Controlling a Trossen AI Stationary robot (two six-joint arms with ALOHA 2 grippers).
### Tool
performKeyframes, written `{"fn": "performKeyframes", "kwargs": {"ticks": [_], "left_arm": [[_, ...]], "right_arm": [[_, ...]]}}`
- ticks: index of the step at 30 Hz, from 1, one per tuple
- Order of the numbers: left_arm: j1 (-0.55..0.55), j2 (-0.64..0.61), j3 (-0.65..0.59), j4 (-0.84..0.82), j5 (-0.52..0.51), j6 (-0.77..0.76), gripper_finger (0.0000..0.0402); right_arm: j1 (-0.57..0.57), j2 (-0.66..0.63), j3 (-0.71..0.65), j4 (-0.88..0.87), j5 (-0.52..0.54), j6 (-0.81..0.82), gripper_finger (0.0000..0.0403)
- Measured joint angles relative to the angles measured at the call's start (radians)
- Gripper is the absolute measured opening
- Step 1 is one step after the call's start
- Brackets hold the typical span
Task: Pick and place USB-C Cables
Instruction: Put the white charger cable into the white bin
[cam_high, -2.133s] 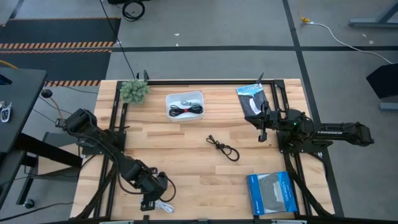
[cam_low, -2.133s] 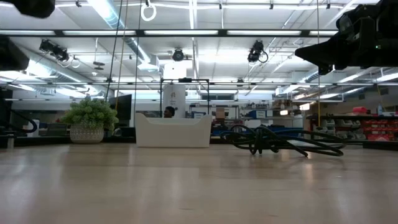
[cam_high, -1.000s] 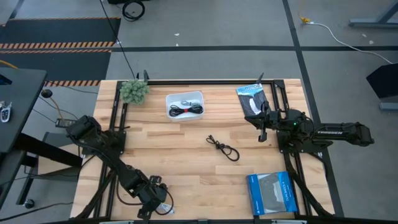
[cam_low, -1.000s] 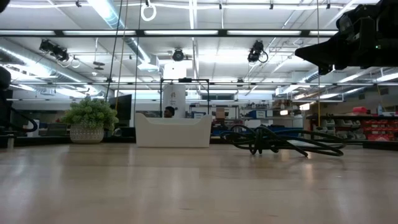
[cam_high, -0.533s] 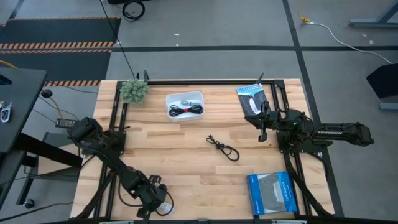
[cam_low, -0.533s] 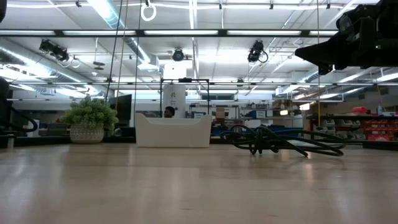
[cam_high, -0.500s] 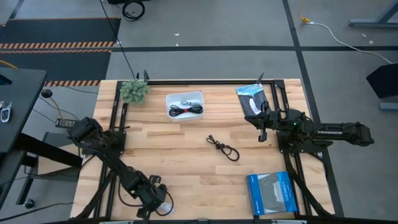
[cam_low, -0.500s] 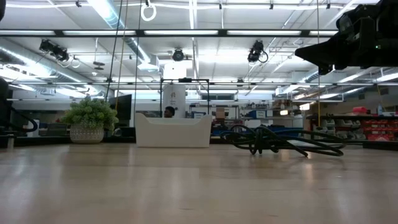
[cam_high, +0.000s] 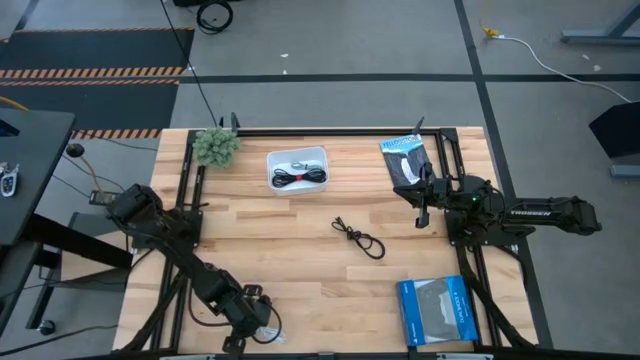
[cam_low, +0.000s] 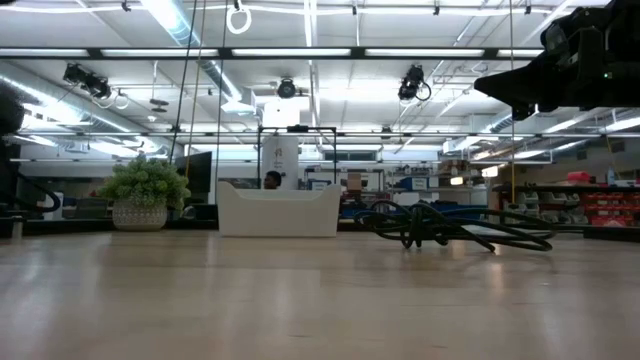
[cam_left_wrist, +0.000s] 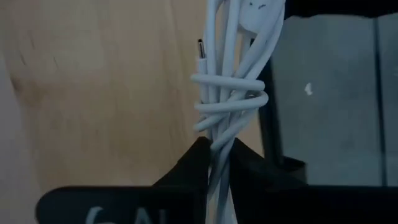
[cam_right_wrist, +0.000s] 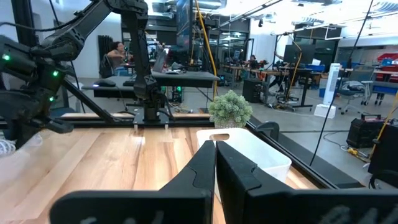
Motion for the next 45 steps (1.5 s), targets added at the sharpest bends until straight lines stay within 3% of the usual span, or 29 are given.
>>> {"fn": "performKeyframes", "kwargs": {"ticks": [12, 23, 30, 37, 45], "left_arm": [[0.064, -0.143, 0.0, 0.021, 0.079, 0.008, 0.0043], [0.248, -0.25, 0.0, 0.054, 0.082, 0.001, 0.0043], [0.382, -0.295, 0.008, 0.192, 0.072, 0.013, 0.0043], [0.492, -0.302, 0.176, 0.164, 0.062, 0.184, 0.0043], [0.611, -0.302, 0.405, 0.007, -0.002, 0.368, 0.0043]], "right_arm": [[0.0, 0.0, 0.0, 0.0, 0.0, 0.0, 0.002], [0.0, 0.0, 0.0, 0.0, 0.0, 0.0, 0.002], [0.0, 0.0, 0.0, 0.0, 0.0, 0.0, 0.002], [0.0, 0.0, 0.0, 0.0, 0.0, 0.0, 0.002], [0.0, 0.0, 0.0, 0.0, 0.0, 0.0, 0.002]]}}
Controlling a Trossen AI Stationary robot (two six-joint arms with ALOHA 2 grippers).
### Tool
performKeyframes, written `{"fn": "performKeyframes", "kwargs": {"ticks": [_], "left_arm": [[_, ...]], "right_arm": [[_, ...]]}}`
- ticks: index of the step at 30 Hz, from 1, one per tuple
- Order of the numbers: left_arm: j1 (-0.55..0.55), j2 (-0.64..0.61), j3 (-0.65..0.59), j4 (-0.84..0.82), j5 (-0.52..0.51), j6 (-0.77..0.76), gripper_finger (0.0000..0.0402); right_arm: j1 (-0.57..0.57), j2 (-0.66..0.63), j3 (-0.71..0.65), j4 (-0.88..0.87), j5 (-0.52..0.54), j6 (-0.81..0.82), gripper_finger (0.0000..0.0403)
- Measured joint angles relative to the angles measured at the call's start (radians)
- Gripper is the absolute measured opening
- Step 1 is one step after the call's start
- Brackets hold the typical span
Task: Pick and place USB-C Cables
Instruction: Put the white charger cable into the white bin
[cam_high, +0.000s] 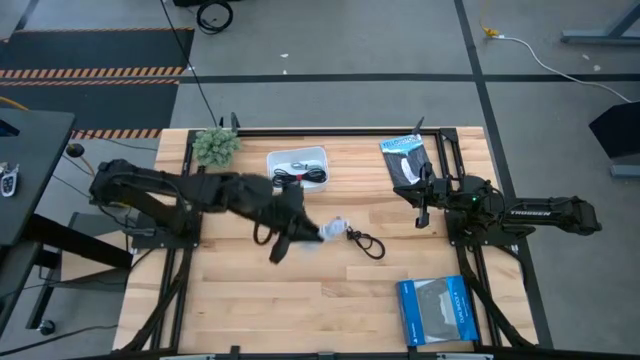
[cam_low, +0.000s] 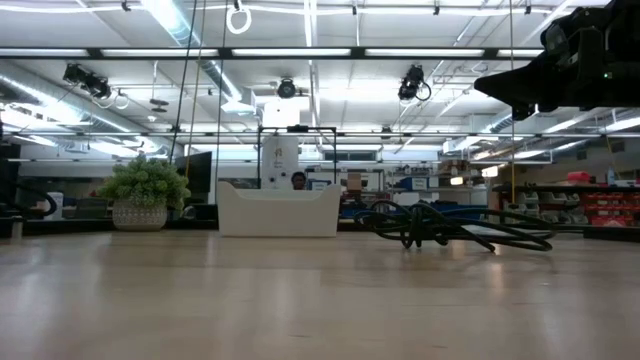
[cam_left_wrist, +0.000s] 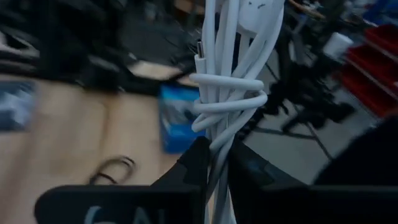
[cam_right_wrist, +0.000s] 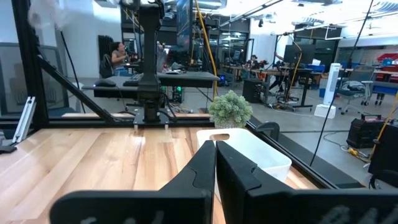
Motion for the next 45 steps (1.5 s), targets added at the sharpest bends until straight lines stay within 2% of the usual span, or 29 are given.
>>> {"fn": "performKeyframes", "kwargs": {"ticks": [6, 11, 17, 21, 33, 39, 45], "left_arm": [[0.081, 0.0, 0.111, -0.058, -0.07, 0.112, 0.0043], [0.144, 0.001, 0.148, -0.077, -0.132, 0.183, 0.0043], [0.2, 0.001, 0.161, -0.073, -0.337, 0.335, 0.0043], [0.245, 0.009, 0.162, -0.082, -0.404, 0.447, 0.0051], [0.382, 0.128, 0.161, -0.185, -0.409, 0.458, 0.005], [0.407, 0.217, 0.16, -0.209, -0.406, 0.551, 0.0051], [0.451, 0.273, 0.16, -0.345, -0.29, 0.55, 0.0051]], "right_arm": [[0.0, 0.0, 0.0, 0.0, 0.0, 0.0, 0.002], [0.0, 0.0, 0.0, 0.0, 0.0, 0.0, 0.002], [0.0, 0.0, 0.0, 0.0, 0.0, 0.0, 0.002], [0.0, 0.0, 0.0, 0.0, 0.0, 0.0, 0.002], [0.0, 0.0, 0.0, 0.0, 0.0, 0.0, 0.002], [0.0, 0.0, 0.0, 0.0, 0.0, 0.0, 0.002], [0.0, 0.0, 0.0, 0.0, 0.0, 0.0, 0.002]]}}
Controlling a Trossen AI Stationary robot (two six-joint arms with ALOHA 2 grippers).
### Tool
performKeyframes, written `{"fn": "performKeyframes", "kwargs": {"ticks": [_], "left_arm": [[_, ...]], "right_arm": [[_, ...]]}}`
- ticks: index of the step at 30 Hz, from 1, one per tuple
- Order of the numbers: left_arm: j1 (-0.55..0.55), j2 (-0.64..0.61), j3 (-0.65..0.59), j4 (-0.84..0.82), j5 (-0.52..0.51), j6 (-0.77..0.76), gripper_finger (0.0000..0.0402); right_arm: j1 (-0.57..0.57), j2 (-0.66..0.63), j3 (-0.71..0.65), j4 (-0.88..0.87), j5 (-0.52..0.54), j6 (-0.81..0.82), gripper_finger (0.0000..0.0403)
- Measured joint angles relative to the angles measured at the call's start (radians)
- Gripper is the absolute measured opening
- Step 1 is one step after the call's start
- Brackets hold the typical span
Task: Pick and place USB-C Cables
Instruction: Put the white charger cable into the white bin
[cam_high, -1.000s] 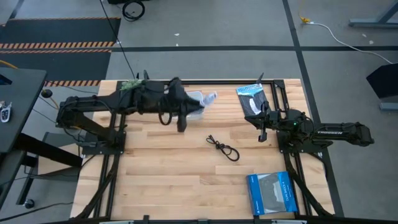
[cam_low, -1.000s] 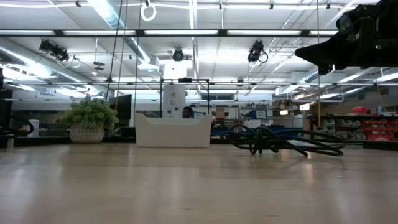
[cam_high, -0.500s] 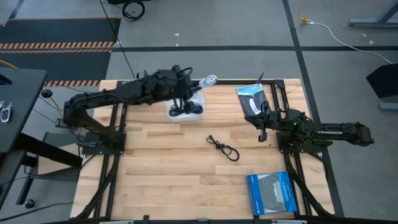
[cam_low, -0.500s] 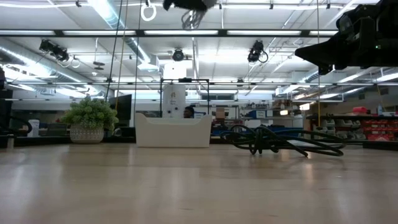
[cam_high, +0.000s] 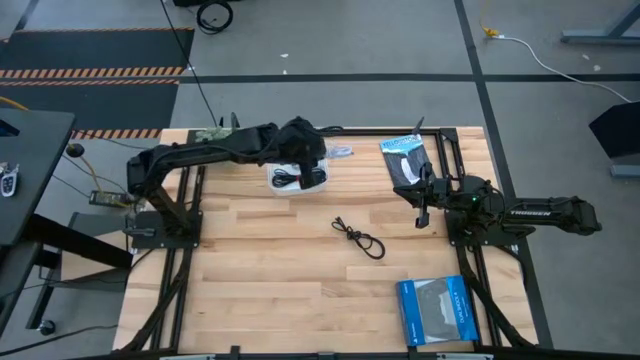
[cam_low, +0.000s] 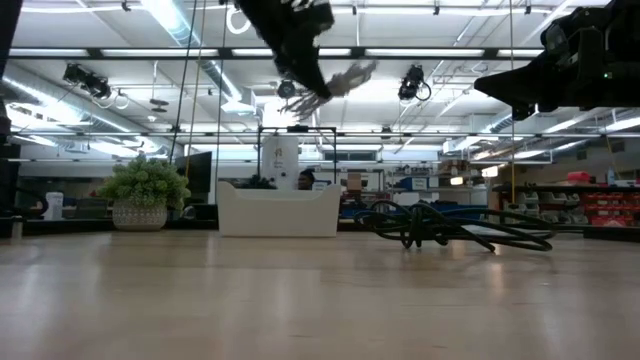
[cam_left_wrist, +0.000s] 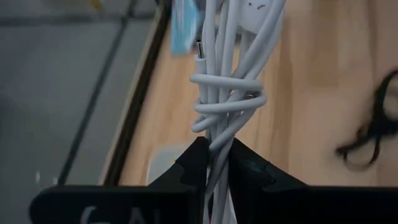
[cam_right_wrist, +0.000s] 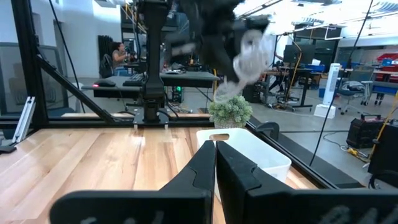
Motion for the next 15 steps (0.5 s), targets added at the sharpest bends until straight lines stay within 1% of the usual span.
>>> {"fn": "performKeyframes", "kwargs": {"ticks": [2, 4, 10, 15], "left_arm": [[0.019, 0.011, -0.008, -0.054, 0.004, 0.0, 0.0051], [0.039, 0.013, -0.036, -0.073, 0.006, 0.0, 0.0051], [0.103, 0.013, -0.13, -0.065, 0.075, -0.013, 0.0052], [0.152, 0.013, -0.213, -0.027, 0.101, -0.024, 0.0052]], "right_arm": [[0.0, 0.0, 0.0, 0.0, 0.0, 0.0, 0.002], [0.0, 0.0, 0.0, 0.0, 0.0, 0.0, 0.002], [0.0, 0.0, 0.0, 0.0, 0.0, 0.0, 0.002], [0.0, 0.0, 0.0, 0.0, 0.0, 0.0, 0.002]]}}
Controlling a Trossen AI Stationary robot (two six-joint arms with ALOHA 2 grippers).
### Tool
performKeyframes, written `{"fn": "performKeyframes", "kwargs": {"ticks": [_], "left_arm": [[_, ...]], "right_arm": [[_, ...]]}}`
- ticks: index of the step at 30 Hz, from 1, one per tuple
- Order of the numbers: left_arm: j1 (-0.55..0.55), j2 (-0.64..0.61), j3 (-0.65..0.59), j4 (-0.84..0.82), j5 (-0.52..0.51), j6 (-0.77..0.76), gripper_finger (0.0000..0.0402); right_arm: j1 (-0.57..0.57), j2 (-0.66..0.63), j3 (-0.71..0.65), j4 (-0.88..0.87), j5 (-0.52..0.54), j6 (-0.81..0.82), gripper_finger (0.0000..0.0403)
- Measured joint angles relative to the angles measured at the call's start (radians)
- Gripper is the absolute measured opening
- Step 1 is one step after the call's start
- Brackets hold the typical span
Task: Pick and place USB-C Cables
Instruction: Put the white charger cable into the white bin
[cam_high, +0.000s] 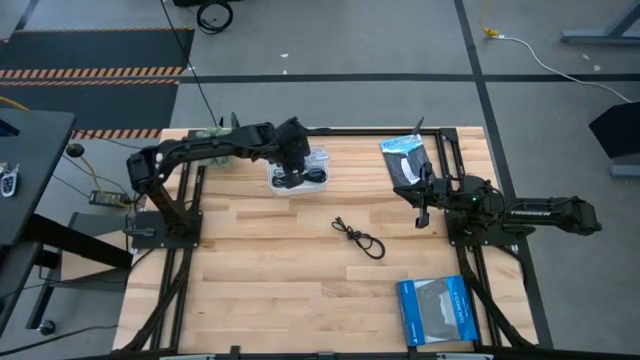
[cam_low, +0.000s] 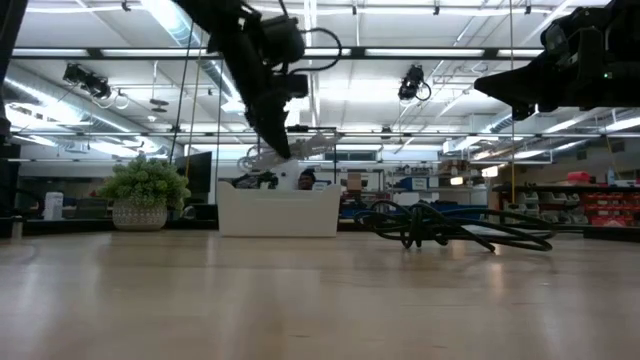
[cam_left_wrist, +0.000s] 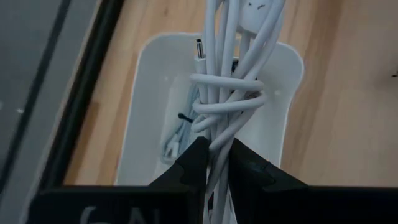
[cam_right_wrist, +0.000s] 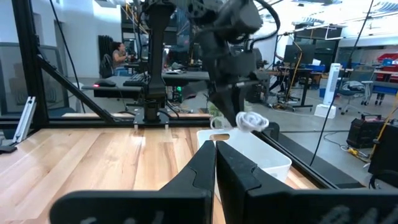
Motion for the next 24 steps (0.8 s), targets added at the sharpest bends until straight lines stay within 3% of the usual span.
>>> {"fn": "performKeyframes", "kwargs": {"ticks": [15, 24], "left_arm": [[0.06, 0.0, -0.216, 0.222, 0.065, -0.165, 0.0052], [0.053, 0.002, -0.299, 0.283, 0.044, -0.232, 0.0052]], "right_arm": [[0.0, 0.0, 0.0, 0.0, 0.0, 0.0, 0.002], [0.0, 0.0, 0.0, 0.0, 0.0, 0.0, 0.002]]}}
